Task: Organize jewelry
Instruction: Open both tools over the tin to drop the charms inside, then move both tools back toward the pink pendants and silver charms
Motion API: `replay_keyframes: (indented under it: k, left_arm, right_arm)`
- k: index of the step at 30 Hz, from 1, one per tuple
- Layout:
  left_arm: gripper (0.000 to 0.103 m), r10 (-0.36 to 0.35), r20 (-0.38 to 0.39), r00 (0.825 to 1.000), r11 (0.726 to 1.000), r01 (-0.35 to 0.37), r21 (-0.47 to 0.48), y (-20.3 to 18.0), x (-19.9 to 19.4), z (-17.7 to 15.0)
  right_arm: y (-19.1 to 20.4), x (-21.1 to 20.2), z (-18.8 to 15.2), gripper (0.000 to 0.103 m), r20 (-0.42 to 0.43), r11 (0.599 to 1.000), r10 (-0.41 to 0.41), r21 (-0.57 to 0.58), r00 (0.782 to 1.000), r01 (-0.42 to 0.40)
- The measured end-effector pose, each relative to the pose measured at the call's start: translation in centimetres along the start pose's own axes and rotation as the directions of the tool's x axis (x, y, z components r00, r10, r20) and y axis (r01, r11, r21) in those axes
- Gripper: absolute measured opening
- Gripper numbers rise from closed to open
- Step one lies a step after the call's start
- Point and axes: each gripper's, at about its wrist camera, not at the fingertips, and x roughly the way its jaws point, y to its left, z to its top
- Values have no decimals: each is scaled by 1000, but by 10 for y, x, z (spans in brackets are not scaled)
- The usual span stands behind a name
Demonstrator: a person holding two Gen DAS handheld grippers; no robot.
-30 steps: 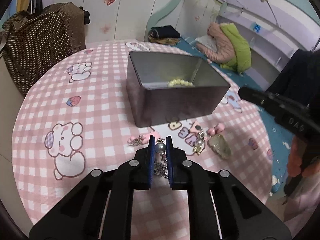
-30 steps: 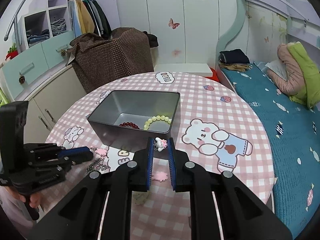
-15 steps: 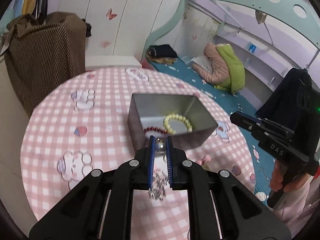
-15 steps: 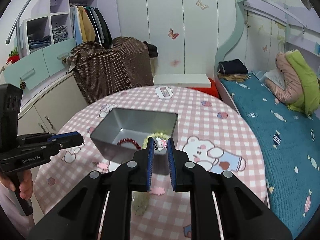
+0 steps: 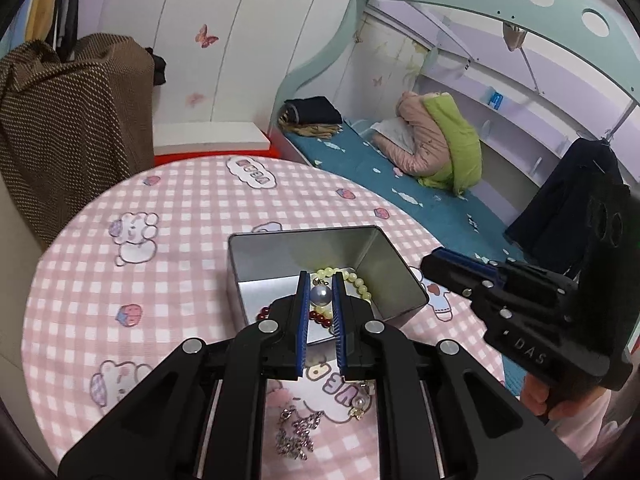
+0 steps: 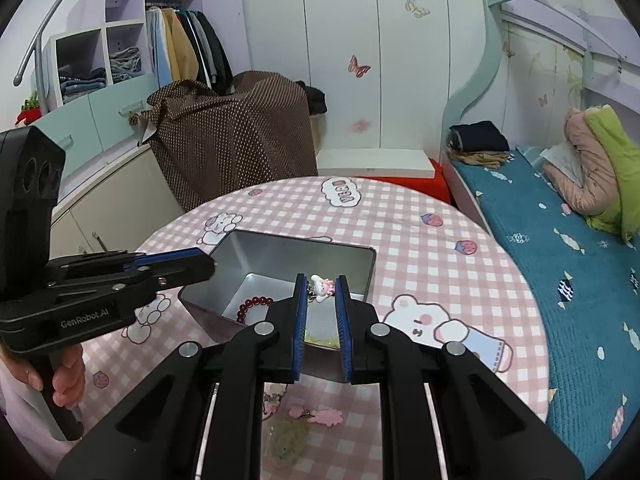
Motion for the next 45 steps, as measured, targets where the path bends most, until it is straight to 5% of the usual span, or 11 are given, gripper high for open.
replay_keyframes:
  k: [3, 9, 14, 16, 17, 38, 45]
  left_arm:
    - [11, 5, -20, 1000, 1000, -5, -9, 3, 10, 0]
    - [11, 9, -30, 999, 1000, -10, -18, 6, 17, 0]
    - [12, 18, -30, 999, 1000, -19, -13, 5, 19, 0]
    - [31, 56, -33, 998, 998, -56, -12, 5, 20, -1]
    - [54, 76, -36, 996, 997, -76, -14, 6, 20, -1]
    - [55, 97, -9, 995, 995, -97, -20, 10, -7, -14]
    - [73, 125, -12, 992, 991, -125, -45, 17, -16, -29]
  right_arm:
    - [0, 4, 1, 14, -8, 1000, 12, 0, 1000, -12]
    - [-9, 8, 1, 37, -13, 999, -21, 32, 1000, 21]
    - [-17, 7, 0, 42, -18, 998, -40, 51, 999, 41]
    - [-18, 7, 0, 45, -21, 997, -50, 54, 999, 52]
    - [-19, 6, -1, 46, -21, 997, -52, 55, 998, 53]
    - [-20, -11, -6, 50, -6, 995, -79, 61, 997, 79]
    - [-20, -17, -13, 60, -11, 993, -99, 62, 995, 99]
